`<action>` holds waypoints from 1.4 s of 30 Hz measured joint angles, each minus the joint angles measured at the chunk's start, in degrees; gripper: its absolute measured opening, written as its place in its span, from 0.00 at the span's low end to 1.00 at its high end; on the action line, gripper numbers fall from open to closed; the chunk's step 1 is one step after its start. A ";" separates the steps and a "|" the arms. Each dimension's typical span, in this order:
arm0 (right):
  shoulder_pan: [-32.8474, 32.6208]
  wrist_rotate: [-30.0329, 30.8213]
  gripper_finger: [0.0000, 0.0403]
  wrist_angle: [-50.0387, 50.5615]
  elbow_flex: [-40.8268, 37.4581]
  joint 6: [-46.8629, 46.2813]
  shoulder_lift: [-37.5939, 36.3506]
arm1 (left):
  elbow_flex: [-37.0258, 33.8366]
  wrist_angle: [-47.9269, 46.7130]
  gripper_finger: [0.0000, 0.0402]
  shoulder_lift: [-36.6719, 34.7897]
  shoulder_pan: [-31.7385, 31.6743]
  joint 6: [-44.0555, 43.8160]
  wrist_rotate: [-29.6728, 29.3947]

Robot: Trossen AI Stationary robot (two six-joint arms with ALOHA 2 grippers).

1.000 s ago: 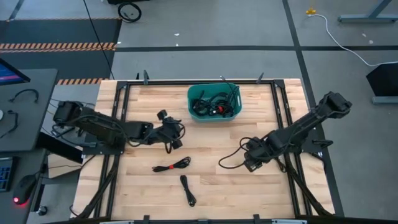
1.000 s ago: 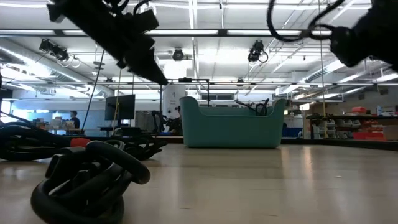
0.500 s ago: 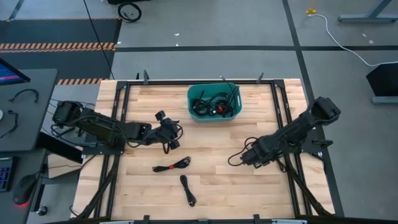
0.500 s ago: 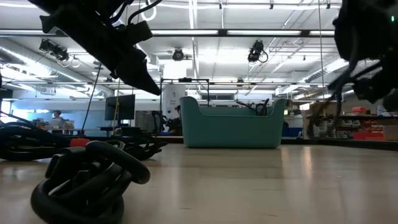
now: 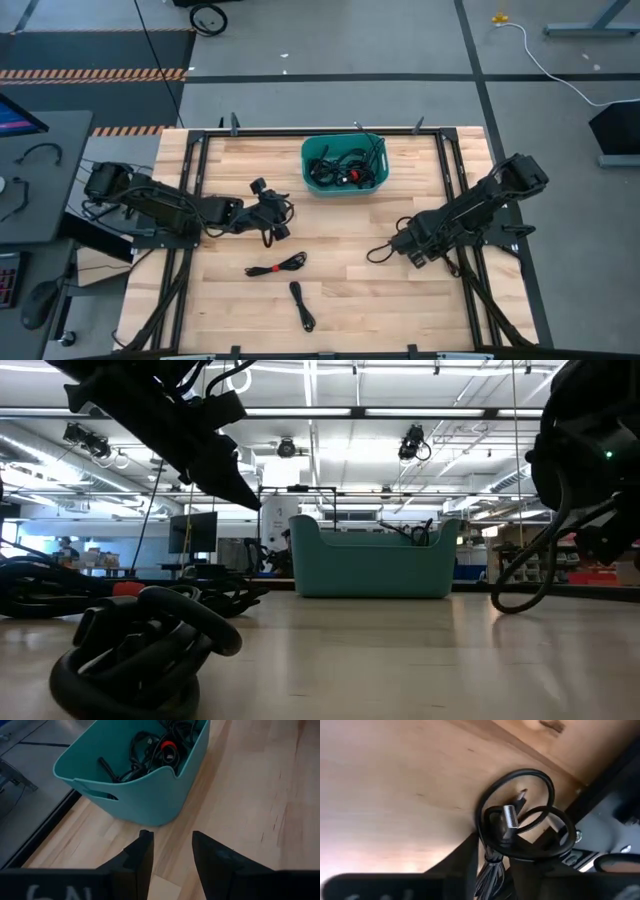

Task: Pick and place USB-C Cables
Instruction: Put the black charger cable into the blue bin

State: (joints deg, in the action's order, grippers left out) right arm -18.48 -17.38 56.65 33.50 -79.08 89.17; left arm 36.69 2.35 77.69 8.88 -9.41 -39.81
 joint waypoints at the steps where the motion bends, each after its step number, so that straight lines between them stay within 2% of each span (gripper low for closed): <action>1: 0.25 0.57 0.25 0.18 0.33 1.03 0.05 | 0.00 0.07 0.35 0.00 0.00 -0.02 0.00; 5: 0.62 1.22 0.07 1.13 2.02 5.13 -0.04 | 0.00 0.09 0.35 0.00 0.00 0.01 0.33; 6: 0.61 1.53 0.06 1.34 2.42 5.84 -0.01 | 0.00 0.08 0.35 0.00 0.00 0.04 0.48; 13: 0.77 6.65 0.06 1.06 9.31 7.95 -1.41 | 0.04 -1.26 0.34 -0.45 0.00 1.17 0.46; 16: 2.14 11.59 0.06 -3.68 14.33 11.14 -3.73 | 0.04 -1.36 0.34 -0.46 -0.02 2.05 0.48; 19: 5.61 19.47 0.06 -8.59 19.49 15.92 -6.16 | 0.04 -1.42 0.32 -0.48 -0.02 3.07 0.46; 25: 18.19 32.04 0.06 -21.97 27.70 31.81 -8.81 | 0.04 -0.74 0.31 -0.50 -0.02 4.62 0.46; 30: 31.06 31.59 0.06 -33.58 29.20 41.88 -6.39 | 0.04 -0.68 0.31 -0.50 -0.02 4.36 0.46; 34: 39.44 25.65 0.06 -37.56 29.20 43.26 -1.83 | 0.04 -0.59 0.31 -0.50 -0.02 3.79 0.46; 37: 43.08 22.82 0.06 -37.92 29.18 43.25 1.82 | 0.04 -0.59 0.31 -0.50 -0.02 2.70 0.46; 42: 45.07 22.12 0.06 -37.31 29.18 41.12 6.16 | 0.04 -0.59 0.31 -0.52 -0.02 2.27 0.46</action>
State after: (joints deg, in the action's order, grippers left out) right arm 26.59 4.74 19.34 62.67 -37.96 95.33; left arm 36.73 1.76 77.17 8.86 -7.14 -39.35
